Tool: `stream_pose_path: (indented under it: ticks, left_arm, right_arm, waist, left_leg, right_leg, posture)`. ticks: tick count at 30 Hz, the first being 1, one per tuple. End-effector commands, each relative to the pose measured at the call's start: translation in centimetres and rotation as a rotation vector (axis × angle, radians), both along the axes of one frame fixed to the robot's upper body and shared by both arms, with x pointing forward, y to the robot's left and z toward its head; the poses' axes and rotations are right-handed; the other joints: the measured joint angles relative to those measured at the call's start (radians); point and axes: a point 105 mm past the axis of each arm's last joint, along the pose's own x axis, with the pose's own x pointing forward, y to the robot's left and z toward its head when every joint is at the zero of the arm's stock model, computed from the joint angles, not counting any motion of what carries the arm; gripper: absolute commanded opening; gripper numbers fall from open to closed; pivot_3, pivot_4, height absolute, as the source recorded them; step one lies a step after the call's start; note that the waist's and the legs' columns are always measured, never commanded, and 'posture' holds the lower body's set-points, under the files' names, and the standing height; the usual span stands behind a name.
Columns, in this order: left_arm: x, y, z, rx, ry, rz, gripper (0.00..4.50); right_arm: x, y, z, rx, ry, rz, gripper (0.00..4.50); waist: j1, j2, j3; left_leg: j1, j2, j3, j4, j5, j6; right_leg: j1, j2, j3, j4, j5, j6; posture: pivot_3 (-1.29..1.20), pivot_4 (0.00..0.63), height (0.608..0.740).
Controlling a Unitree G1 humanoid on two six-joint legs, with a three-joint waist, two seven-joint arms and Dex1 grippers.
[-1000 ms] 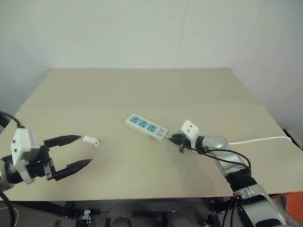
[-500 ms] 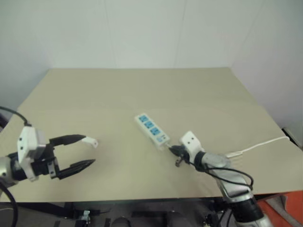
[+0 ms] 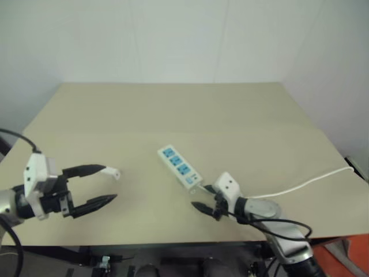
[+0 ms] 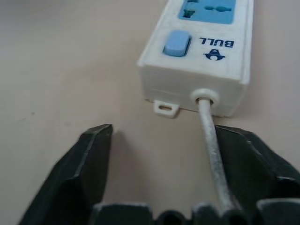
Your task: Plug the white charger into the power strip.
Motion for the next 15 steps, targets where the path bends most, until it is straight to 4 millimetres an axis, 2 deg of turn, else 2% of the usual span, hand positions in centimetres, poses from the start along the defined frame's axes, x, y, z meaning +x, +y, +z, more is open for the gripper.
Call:
stream_pose_path:
  ticks: [1,4,8,15]
  left_arm:
    - [-0.2,0.0,0.8,0.031,-0.041,-0.009,4.50]
    - [-0.2,0.0,0.8,0.031,-0.039,-0.012,4.50]
    - [-0.1,-0.1,0.8,0.032,-0.035,-0.020,4.50]
    - [-0.1,-0.2,0.8,0.040,-0.024,-0.031,4.50]
  right_arm:
    - [0.3,-0.6,2.5,0.094,-0.086,0.001,4.45]
    - [0.9,0.0,3.5,0.158,-0.138,-0.048,4.45]
    - [1.8,1.9,4.1,0.231,-0.166,-0.128,4.45]
    - [2.6,4.7,3.1,0.243,-0.217,-0.220,4.45]
  waist:
    - [-0.001,0.000,0.000]
    - [-0.006,0.000,0.000]
    - [-0.006,0.000,0.000]
    - [-0.002,0.000,0.000]
  left_leg:
    - [0.000,0.000,0.000,0.000,0.000,0.000]
    - [0.001,0.000,0.000,0.000,0.000,0.000]
    - [0.001,0.000,0.000,0.000,0.000,0.000]
    - [-0.001,0.000,0.000,0.000,0.000,0.000]
  right_leg:
    - [0.000,0.000,0.000,0.000,0.000,0.000]
    - [0.000,0.000,0.000,0.001,0.000,0.000]
    - [-0.001,0.001,0.001,0.001,0.000,0.000]
    - [-0.002,0.000,0.000,0.000,0.000,0.000]
  posture:
    - [0.00,0.150,0.740]
    - [0.00,0.150,0.740]
    - [0.00,0.150,0.740]
    - [0.00,0.150,0.740]
